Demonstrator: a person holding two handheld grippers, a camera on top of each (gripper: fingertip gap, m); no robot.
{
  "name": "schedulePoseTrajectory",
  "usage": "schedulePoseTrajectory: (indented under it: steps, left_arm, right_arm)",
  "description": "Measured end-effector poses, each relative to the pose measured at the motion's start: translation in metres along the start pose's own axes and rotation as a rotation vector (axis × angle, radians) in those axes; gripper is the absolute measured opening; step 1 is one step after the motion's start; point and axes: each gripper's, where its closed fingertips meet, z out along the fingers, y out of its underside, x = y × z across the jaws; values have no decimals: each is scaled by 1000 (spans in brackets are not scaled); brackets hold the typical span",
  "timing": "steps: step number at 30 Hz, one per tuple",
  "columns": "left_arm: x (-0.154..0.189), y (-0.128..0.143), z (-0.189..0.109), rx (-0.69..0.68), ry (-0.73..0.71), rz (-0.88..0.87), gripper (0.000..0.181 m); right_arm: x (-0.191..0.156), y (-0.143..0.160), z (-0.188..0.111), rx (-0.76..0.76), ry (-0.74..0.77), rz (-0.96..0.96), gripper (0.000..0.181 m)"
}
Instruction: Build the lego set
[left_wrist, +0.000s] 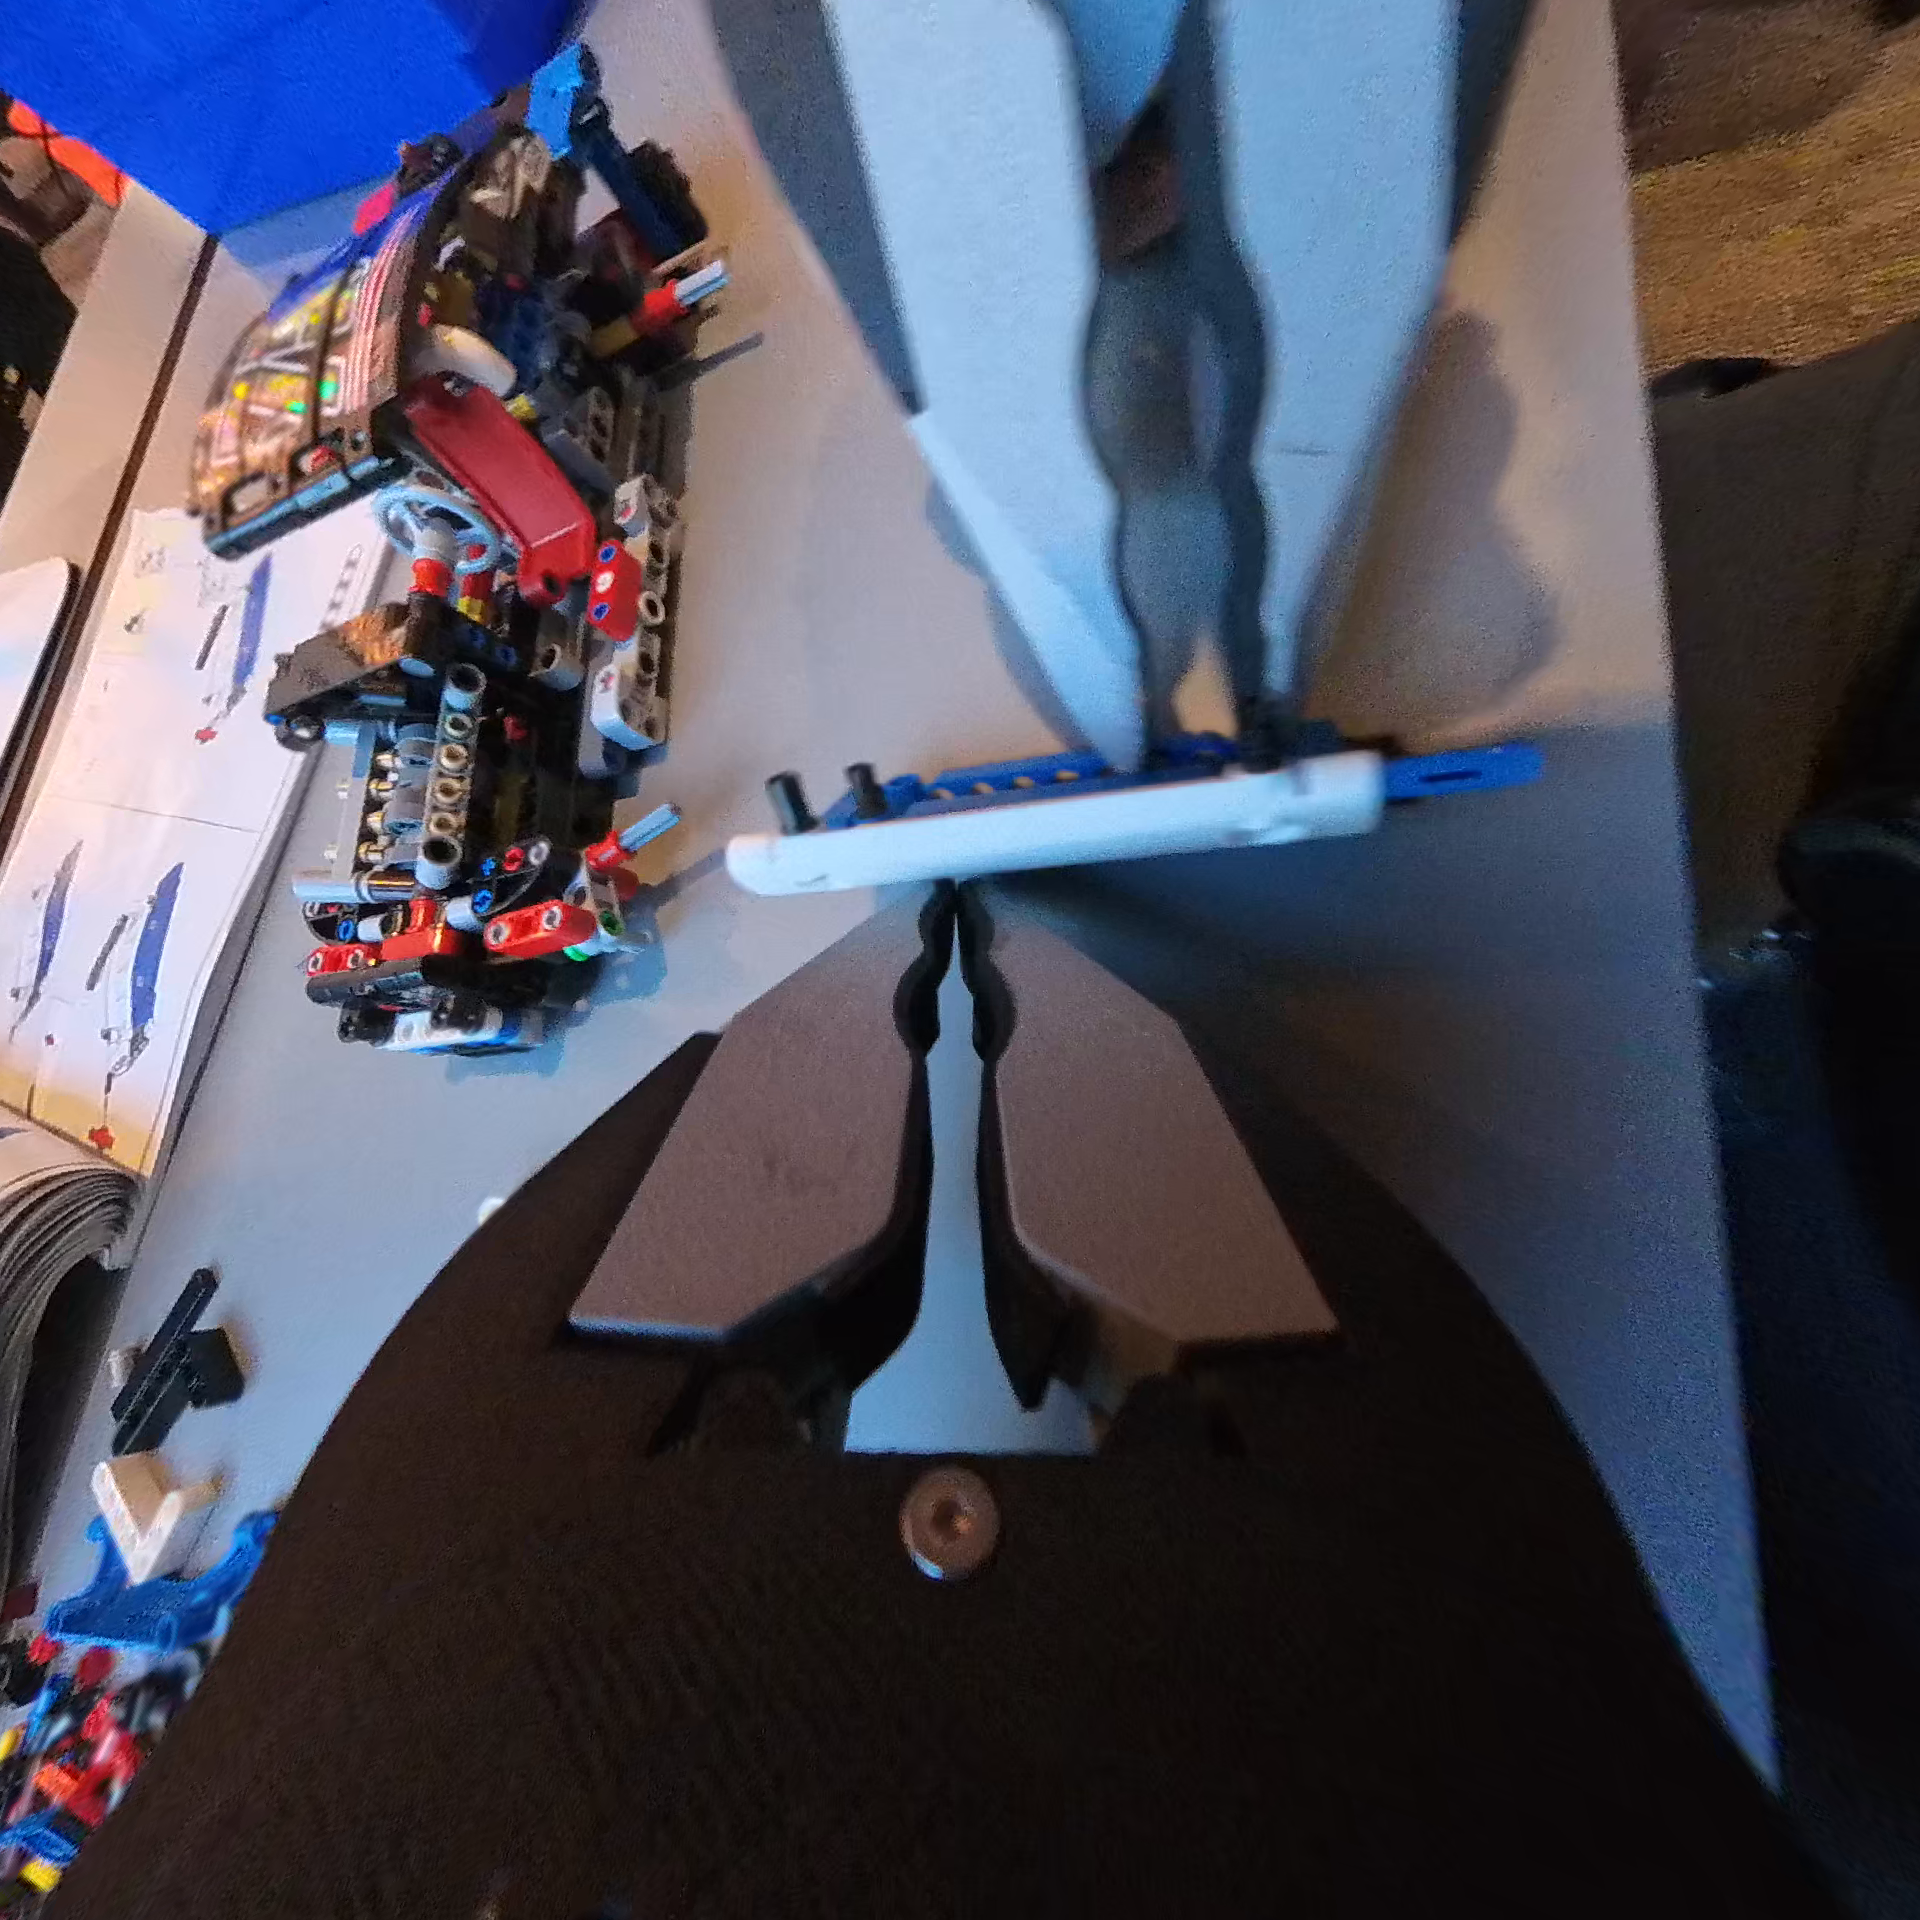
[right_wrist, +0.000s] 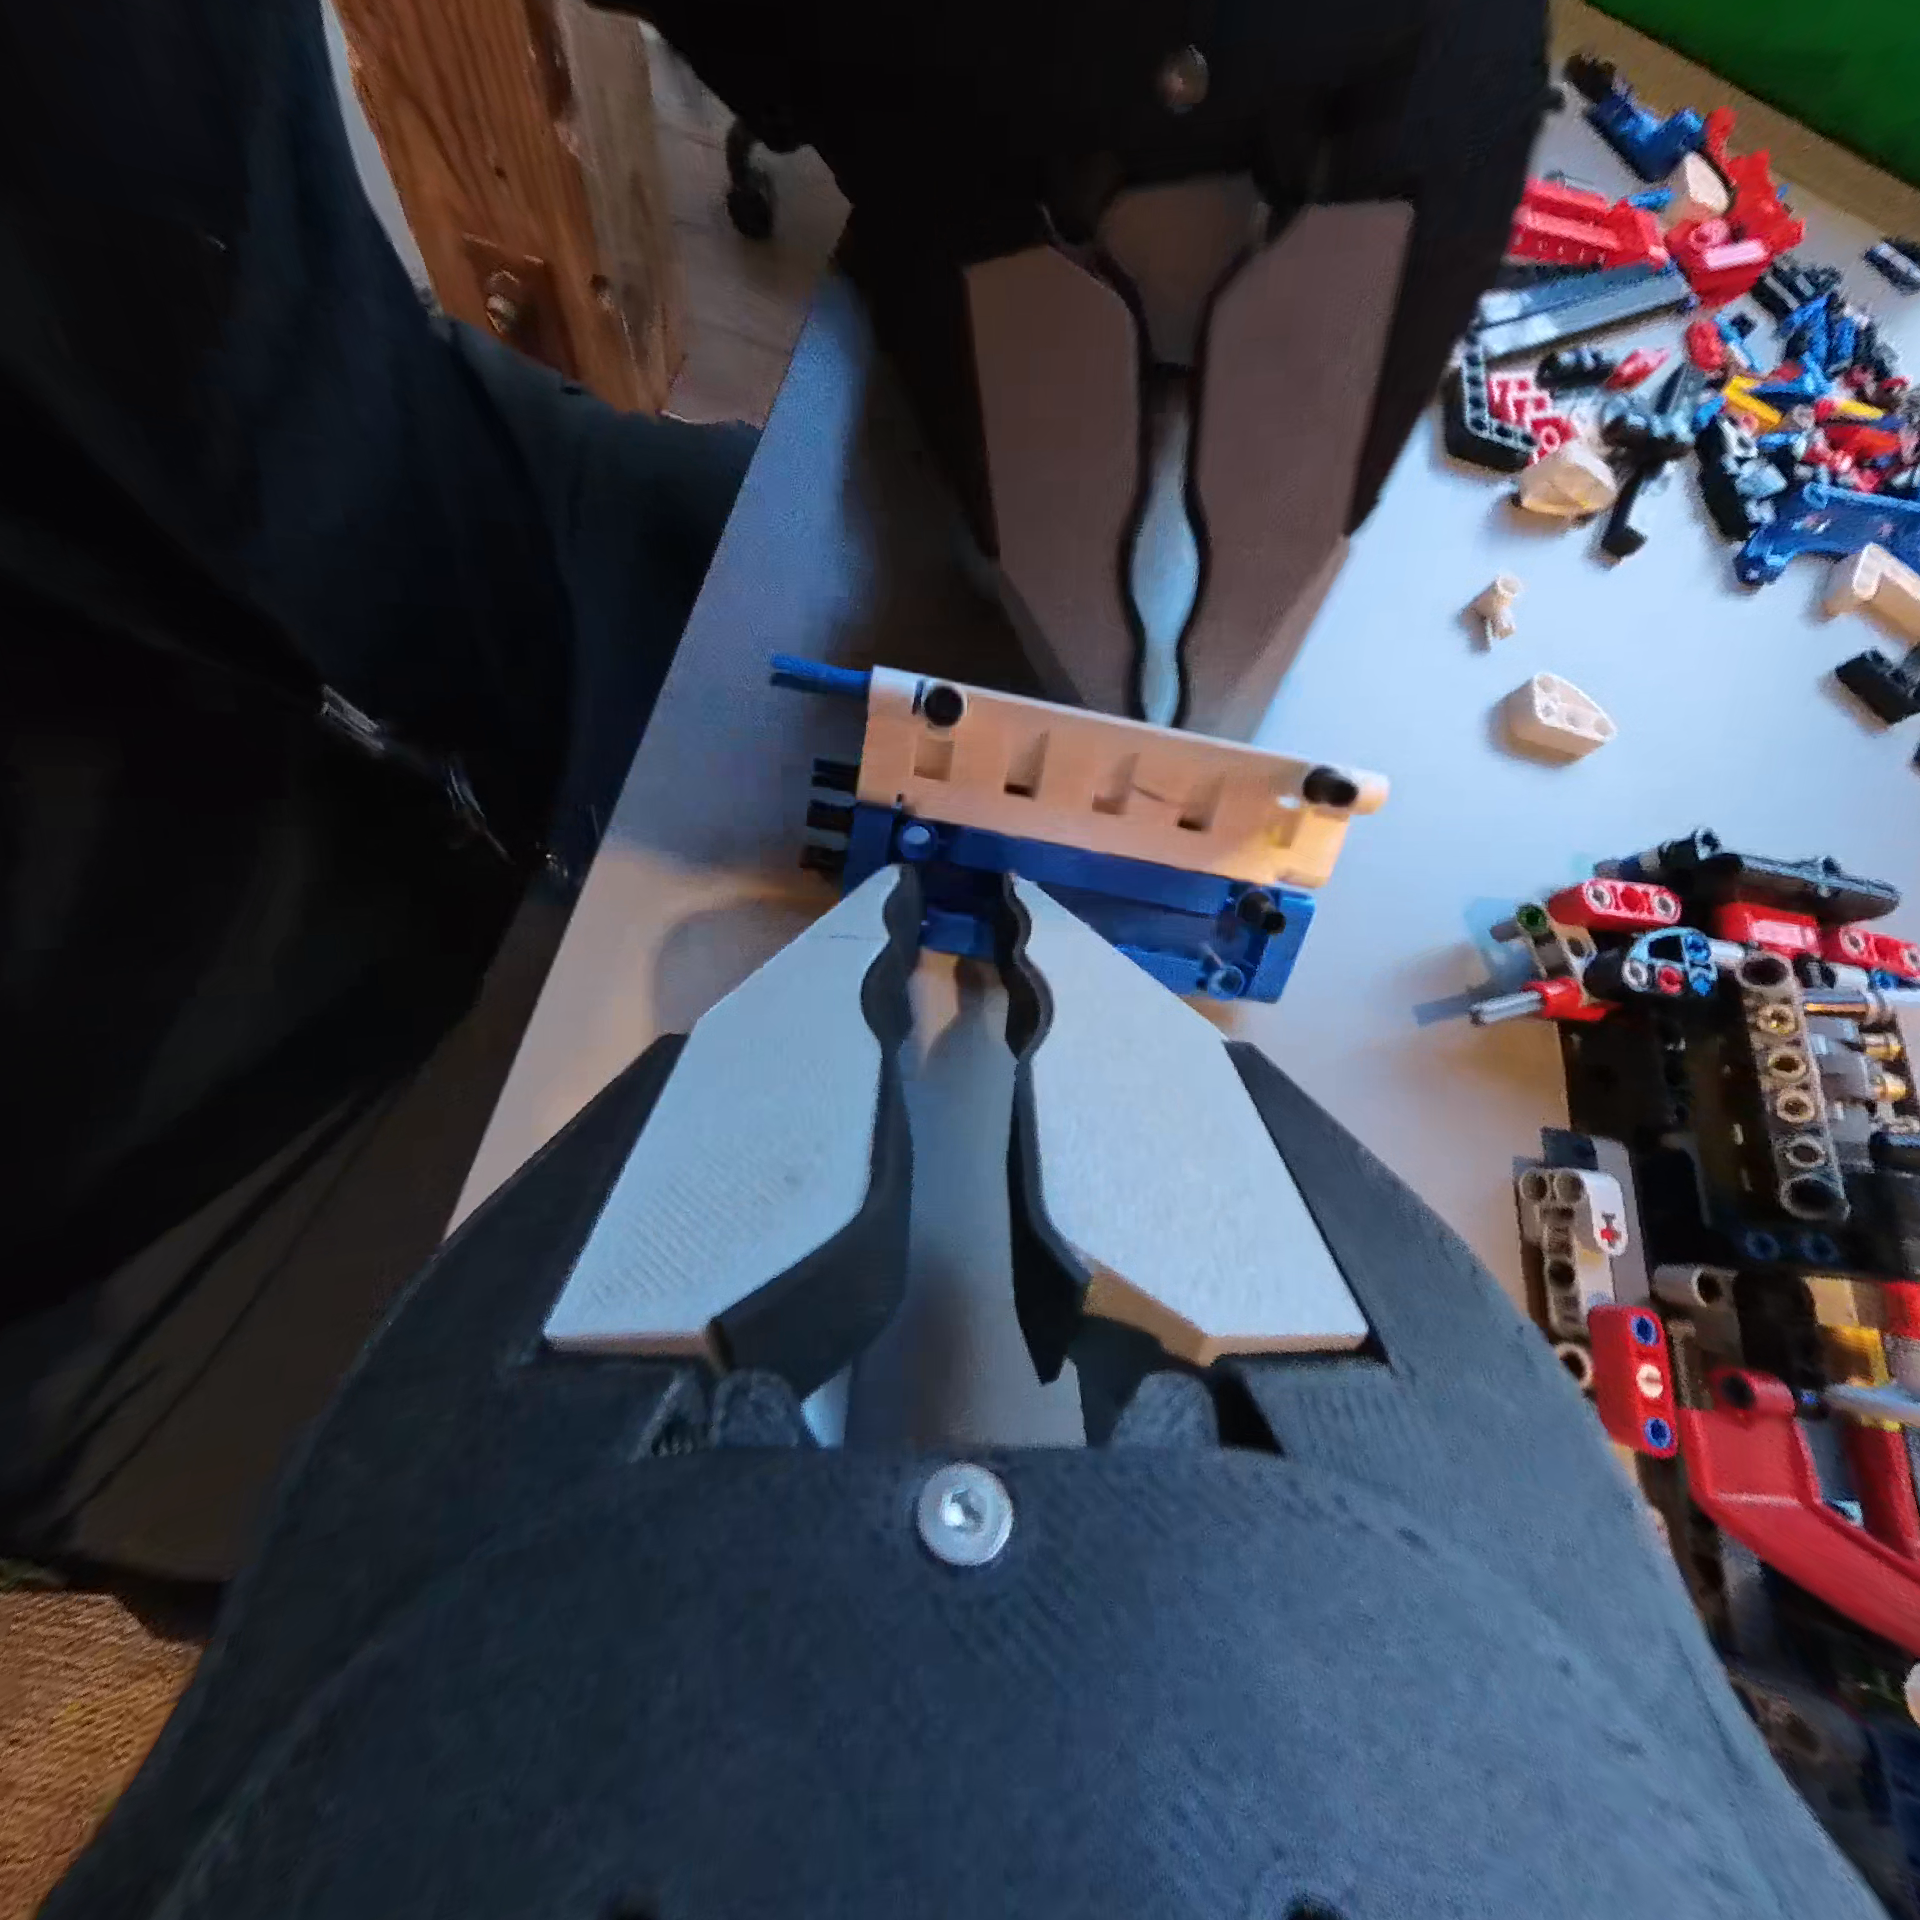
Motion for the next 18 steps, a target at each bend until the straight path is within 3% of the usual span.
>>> schedulePoseTrajectory:
  steps: [10,18]
  left_arm:
    - [-33,-3,28,-56,-32,-106,0]
    - [-43,27,-8,-75,-127,-256,1]
  right_arm:
    - [6,2,-4,-6,69,-16,11]
    - [7,7,-3,-42,95,-9,5]
